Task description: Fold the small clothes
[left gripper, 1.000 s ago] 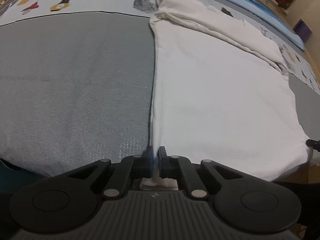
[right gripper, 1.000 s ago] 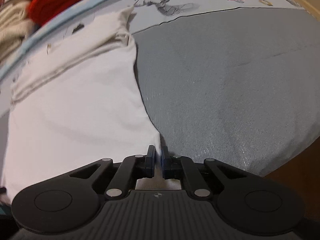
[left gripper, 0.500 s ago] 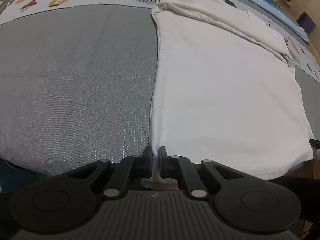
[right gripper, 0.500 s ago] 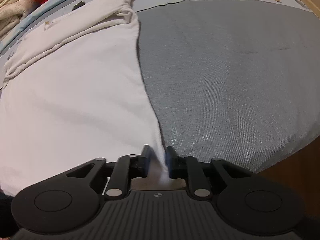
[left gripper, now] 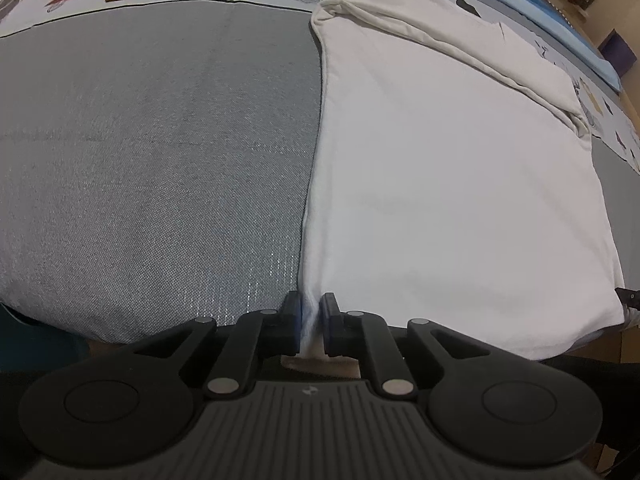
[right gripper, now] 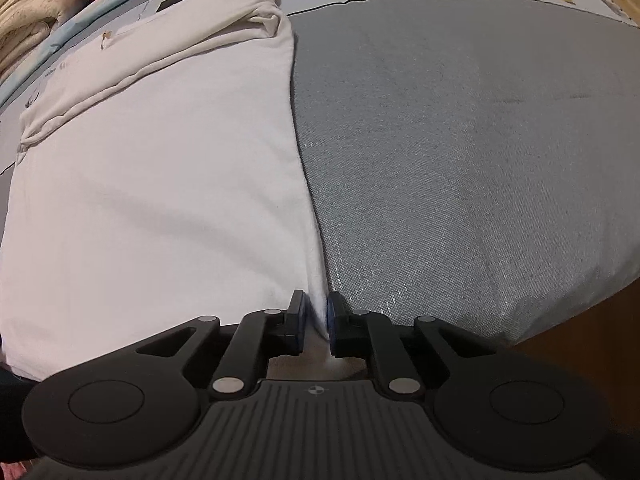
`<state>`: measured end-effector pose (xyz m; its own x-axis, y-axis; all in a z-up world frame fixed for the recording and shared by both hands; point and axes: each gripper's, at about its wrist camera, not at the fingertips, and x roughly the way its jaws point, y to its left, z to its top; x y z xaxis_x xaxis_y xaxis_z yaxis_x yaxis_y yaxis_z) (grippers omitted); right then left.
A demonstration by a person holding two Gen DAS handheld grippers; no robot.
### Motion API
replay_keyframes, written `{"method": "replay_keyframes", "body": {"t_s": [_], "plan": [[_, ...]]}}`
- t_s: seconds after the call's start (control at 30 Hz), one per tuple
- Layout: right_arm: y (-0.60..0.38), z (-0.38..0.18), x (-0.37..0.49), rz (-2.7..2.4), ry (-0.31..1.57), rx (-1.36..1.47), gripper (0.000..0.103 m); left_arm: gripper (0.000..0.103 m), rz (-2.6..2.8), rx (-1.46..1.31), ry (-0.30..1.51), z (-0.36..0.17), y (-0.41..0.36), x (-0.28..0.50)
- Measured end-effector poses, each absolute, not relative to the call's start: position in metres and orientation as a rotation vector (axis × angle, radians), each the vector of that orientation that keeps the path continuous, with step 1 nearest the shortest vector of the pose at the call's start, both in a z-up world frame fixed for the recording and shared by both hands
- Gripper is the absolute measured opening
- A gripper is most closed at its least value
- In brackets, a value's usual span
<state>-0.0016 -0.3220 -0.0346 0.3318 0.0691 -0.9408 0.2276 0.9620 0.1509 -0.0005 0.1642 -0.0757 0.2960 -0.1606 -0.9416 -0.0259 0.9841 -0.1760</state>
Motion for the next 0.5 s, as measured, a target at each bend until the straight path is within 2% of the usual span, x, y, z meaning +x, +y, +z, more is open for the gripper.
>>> {"method": "replay_keyframes", "body": {"t_s": [0.1,0.37,0.5], "plan": [[-0.3206,-0.0329,-0.0017,-0.101,1.232,0.257,0.012,0.011,-0.092,-0.169,1.269,-0.0767,0.1632,0.0003],[-0.319,-0.0329,0.0003,-0.068,1.23,0.232,0.026,0.012,-0.089,-0.161,1.27,-0.0786,0.1611,0.0009],[-0.3177,-0.0335,0.0004,-0.061,1.227,0.212,0.027,0.012,-0.09,-0.16,1.269,-0.0786,0.161,0.0011]]}}
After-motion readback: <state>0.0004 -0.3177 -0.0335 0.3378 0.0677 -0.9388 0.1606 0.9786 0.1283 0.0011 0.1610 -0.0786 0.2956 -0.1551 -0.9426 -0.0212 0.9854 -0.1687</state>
